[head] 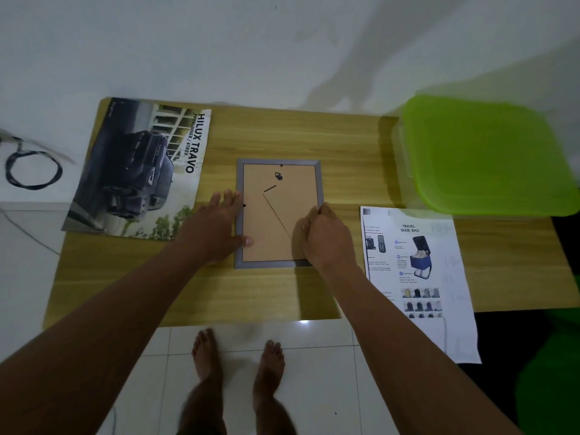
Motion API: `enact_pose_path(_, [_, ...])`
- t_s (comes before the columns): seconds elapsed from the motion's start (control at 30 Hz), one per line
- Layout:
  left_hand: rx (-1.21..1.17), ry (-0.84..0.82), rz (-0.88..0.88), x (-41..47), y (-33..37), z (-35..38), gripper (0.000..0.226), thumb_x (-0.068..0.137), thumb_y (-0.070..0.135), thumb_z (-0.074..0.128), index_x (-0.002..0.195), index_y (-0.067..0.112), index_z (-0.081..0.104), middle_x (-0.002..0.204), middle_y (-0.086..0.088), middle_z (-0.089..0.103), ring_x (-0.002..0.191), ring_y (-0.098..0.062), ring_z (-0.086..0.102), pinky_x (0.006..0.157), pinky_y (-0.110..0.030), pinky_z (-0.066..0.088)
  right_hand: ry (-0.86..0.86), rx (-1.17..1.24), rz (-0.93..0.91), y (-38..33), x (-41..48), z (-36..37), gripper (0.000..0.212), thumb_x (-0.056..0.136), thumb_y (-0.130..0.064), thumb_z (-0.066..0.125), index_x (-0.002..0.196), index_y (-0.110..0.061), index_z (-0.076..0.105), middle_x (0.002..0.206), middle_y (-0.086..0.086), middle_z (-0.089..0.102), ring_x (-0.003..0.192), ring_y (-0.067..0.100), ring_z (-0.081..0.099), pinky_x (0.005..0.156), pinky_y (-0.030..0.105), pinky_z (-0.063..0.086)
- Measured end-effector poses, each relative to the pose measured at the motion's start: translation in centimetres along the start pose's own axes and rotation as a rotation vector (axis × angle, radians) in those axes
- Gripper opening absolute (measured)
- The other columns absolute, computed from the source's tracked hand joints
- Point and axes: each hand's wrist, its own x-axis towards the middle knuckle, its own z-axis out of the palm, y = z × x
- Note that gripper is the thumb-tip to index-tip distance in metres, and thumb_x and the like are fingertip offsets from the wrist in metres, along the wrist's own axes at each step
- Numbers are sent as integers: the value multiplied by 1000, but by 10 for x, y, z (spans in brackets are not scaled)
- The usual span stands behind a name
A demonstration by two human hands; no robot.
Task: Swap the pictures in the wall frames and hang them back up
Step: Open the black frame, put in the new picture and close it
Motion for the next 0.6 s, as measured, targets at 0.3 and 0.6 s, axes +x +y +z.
enact_pose_path(0.3, [-80, 29, -55, -12, 14, -12, 102, 85, 47, 68, 155, 15, 1, 163, -10, 2, 149, -31, 10, 117, -45, 18, 49, 288, 187, 7, -3, -5, 34, 95, -32, 62, 121, -11, 58, 113, 8, 65, 106, 25, 61, 84, 34, 51])
enact_pose_path(0.6, [-98, 64, -80, -10, 16, -9, 92, 77, 46, 76, 147, 6, 30, 160, -15, 12, 148, -31, 7, 115, -48, 22, 12, 306, 255, -2, 1, -10, 33, 90, -18, 67, 121, -7, 58, 117, 11, 56, 108, 25, 55, 82, 29, 42])
